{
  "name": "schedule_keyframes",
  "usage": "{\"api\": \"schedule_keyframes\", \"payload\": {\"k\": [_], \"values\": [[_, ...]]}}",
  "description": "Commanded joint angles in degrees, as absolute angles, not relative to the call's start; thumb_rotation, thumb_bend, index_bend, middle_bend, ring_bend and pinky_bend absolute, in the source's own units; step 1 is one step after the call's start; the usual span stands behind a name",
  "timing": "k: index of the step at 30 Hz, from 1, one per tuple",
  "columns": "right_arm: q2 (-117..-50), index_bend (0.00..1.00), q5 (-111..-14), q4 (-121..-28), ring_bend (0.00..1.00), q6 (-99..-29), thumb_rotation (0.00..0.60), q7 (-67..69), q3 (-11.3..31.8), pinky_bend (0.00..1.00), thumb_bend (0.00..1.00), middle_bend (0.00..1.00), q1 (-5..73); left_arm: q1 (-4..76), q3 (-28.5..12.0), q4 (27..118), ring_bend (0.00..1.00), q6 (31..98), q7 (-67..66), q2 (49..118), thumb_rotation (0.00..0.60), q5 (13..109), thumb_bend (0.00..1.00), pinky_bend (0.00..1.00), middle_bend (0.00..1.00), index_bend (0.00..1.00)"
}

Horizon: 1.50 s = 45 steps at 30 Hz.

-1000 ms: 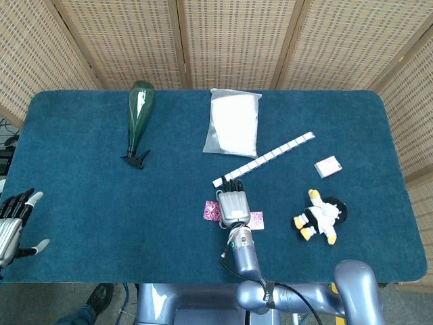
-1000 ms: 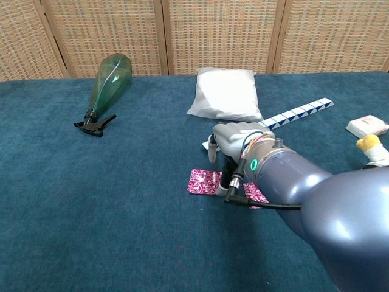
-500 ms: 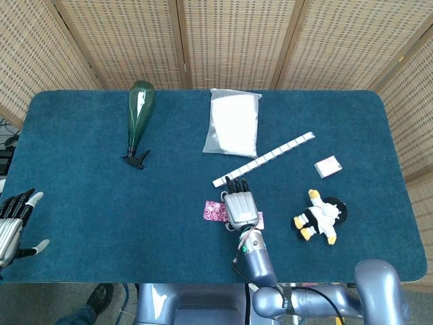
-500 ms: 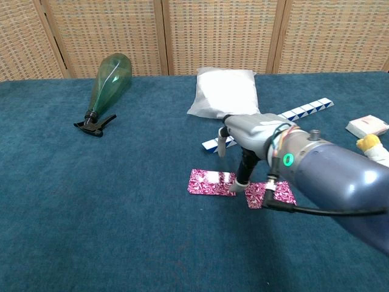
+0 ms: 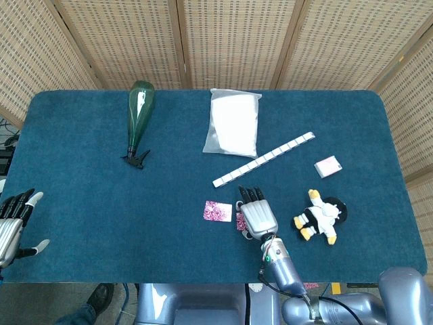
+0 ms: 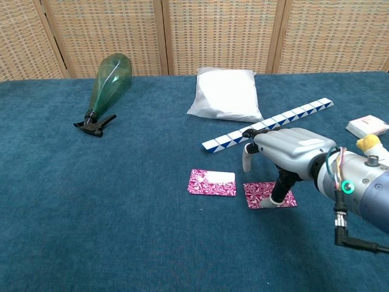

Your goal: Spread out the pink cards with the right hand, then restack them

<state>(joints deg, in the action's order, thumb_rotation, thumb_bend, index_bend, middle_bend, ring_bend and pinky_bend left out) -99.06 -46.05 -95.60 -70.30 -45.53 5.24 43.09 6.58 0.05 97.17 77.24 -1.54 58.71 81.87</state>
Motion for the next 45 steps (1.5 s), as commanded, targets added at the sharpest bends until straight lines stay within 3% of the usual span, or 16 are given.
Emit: {"api": "schedule_keyframes", "payload": {"k": [1, 17, 45], "values": [[-99.0, 0.34, -47.7, -94.5, 0.00, -69.0, 0.600, -44.0, 4.6, 0.04, 0.21, 0.00, 42.6, 6.6, 0.1, 97.2, 0.00, 77.1, -1.6, 58.7, 0.600, 81.8, 0.22, 0.00, 0.00, 0.00], [-100.4, 0.34, -49.0, -88.4, 0.00, -65.2, 0.600, -42.9, 5.2, 0.04, 0.21, 0.00, 42.6, 6.7, 0.0, 97.5, 0.00, 76.8, -1.9, 58.5, 0.600, 81.4, 0.22, 0.00, 0.00, 0.00], [-98.0, 0.34, -50.5, -89.8, 0.00, -62.5, 0.600, -43.3, 4.8, 0.04, 0.21, 0.00, 42.4, 6.7, 0.0, 97.6, 0.00, 76.8, -2.2, 58.5, 0.600, 81.2, 0.22, 0.00, 0.00, 0.00]]}}
